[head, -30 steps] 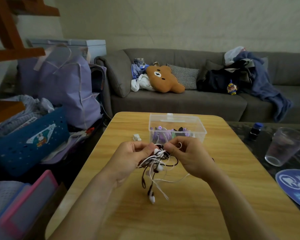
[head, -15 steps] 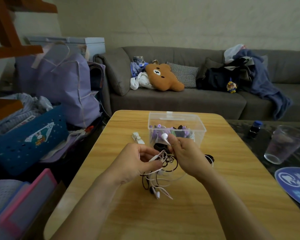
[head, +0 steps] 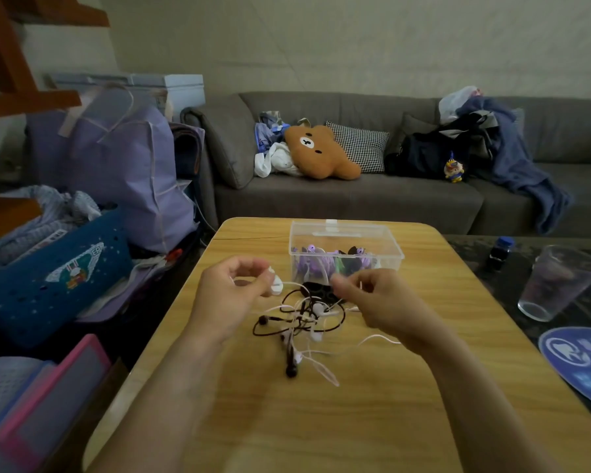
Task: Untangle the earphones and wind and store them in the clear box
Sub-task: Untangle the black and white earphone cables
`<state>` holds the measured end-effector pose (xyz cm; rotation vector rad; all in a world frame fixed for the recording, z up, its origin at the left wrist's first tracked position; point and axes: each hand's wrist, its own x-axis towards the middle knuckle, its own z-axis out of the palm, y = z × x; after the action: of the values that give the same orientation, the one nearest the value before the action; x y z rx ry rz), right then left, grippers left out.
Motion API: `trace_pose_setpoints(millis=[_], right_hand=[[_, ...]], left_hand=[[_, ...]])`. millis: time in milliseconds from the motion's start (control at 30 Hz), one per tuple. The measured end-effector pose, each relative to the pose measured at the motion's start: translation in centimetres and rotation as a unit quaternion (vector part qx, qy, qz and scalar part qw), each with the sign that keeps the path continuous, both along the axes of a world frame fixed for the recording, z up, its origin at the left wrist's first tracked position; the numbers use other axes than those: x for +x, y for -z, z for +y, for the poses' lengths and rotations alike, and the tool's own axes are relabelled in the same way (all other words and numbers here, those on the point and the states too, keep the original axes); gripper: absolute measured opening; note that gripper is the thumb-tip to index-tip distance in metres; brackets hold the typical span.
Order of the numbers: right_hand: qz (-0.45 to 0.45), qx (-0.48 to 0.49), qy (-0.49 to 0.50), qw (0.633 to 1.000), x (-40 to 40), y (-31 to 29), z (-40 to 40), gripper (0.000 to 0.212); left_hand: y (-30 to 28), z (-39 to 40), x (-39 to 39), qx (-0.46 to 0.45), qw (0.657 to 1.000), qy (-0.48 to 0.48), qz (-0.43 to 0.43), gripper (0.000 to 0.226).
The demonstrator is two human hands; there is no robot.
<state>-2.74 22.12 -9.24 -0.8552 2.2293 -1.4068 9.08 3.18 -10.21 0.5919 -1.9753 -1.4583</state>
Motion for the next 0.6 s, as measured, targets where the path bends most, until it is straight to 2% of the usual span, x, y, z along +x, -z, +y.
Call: trace_pose_setpoints(millis=[100,200,267,333,367,433,500,600], right_hand=[[0.0,0.11,-0.049,0.993,-0.4,0.0,1.0,0.022],[0.048,0.195,-0.04,0.979,-0.9,0.7,1.4,0.008],[0.082,0.204,-0.015,0.975,-1.1,1.0,1.4,0.003],[0.096,0.187,-0.004,0.978,-0.9,1.0,1.1,0.004],[0.107,0.175,-0.004,0.979,-0.8,0.9,1.0,0.005],[0.135,0.147,-0.008,0.98,-0.4,0.6,0.5,0.006],[0.152,0.118,-0.006,0.981,0.1,0.4,0.0,0.007],[0.165,0.063,0.003,0.984,0.6,0.3,-0.7,0.008]], left_hand=[[-0.1,-0.7,0.2,0.05,0.998,0.012,-0.038,0.01],[-0.8,-0.9,0.7,0.108,0.985,0.056,-0.12,0.011],[-1.2,-1.0,1.6,0.073,0.975,0.073,-0.198,0.011],[-1.3,-0.9,2.1,-0.036,0.969,0.017,-0.245,0.016],[-1.1,-0.9,2.1,-0.104,0.965,-0.038,-0.239,0.02],[-1.1,-0.2,1.8,-0.196,0.964,-0.127,-0.128,0.019],[-1.4,1.4,1.4,-0.211,0.974,-0.085,-0.003,0.015],[-1.3,4.1,0.8,-0.211,0.976,0.051,0.029,0.032]])
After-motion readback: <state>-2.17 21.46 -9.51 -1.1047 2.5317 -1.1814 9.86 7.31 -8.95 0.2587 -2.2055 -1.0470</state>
